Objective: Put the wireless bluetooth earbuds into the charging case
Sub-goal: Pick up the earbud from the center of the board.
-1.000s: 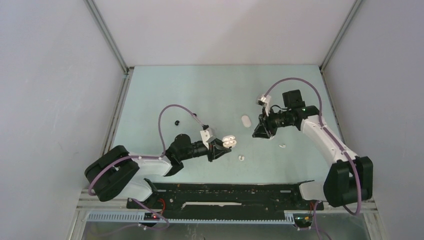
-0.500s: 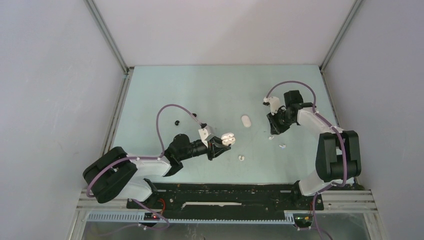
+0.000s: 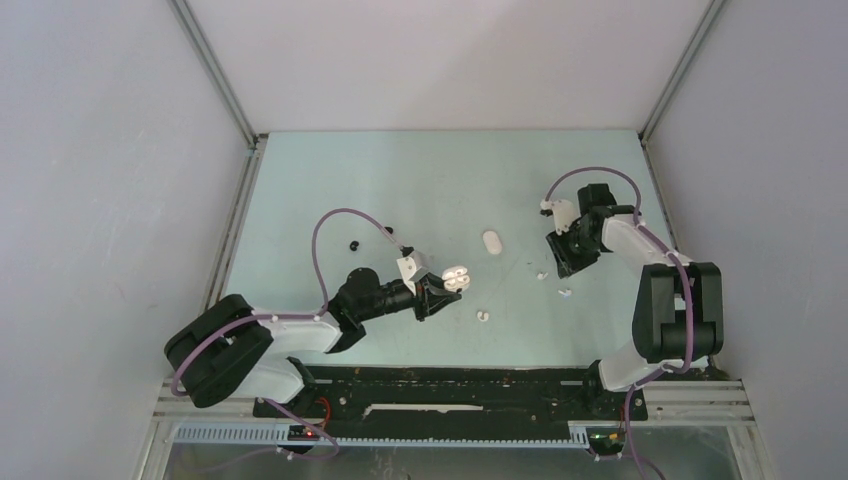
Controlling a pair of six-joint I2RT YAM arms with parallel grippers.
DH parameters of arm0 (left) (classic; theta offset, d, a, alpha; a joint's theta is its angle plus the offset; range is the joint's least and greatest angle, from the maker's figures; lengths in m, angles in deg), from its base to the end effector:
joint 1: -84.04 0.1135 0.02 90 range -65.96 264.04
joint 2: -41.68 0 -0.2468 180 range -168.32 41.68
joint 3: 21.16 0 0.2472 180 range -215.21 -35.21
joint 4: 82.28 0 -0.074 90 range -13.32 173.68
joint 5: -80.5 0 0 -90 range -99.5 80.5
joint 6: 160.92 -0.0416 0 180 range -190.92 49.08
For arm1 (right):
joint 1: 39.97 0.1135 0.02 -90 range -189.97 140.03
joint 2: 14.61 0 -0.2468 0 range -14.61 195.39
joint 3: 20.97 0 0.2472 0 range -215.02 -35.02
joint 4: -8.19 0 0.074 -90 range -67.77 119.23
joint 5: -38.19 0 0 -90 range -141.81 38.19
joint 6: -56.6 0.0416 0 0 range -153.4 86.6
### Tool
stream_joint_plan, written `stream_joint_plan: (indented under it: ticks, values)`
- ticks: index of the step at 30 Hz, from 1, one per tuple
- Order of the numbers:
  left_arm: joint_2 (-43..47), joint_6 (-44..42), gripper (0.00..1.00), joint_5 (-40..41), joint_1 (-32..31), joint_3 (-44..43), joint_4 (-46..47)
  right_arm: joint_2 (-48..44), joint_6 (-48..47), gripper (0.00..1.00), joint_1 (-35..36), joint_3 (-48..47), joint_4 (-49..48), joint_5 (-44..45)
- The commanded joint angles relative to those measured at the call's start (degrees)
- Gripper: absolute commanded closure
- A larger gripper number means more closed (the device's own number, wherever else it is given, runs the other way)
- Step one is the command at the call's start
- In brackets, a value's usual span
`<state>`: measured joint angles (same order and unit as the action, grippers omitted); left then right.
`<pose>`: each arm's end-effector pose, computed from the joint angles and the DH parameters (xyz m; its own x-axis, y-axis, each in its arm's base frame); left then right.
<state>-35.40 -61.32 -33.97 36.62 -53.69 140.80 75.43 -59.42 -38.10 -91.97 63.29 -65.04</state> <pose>0.1584 -0.1978 0.1778 -0.1756 -0.0332 -0.9839 0.9342 0.3097 -0.1772 0.2847 0.0188 0.1695 -0.8226 -0.4541 -0.3422 -0.5065 0.8587 0.0779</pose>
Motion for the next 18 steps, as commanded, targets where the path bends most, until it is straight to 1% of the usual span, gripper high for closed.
stream_joint_plan:
  ticks: [1, 12, 18]
  values:
    - [1.23, 0.25, 1.00, 0.17, 0.21, -0.78, 1.21, -0.54, 4.06, 0.64, 0.06, 0.08, 1.03, 1.32]
    - [2.51, 0.41, 1.00, 0.27, 0.15, -0.29, 1.24, 4.93, 5.27, 0.64, 0.28, 0.42, -0.04, 4.32]
    - [2.59, 0.41, 1.00, 0.24, 0.17, -0.23, 1.24, 5.33, 5.00, 0.63, 0.90, 1.51, 0.19, 6.55]
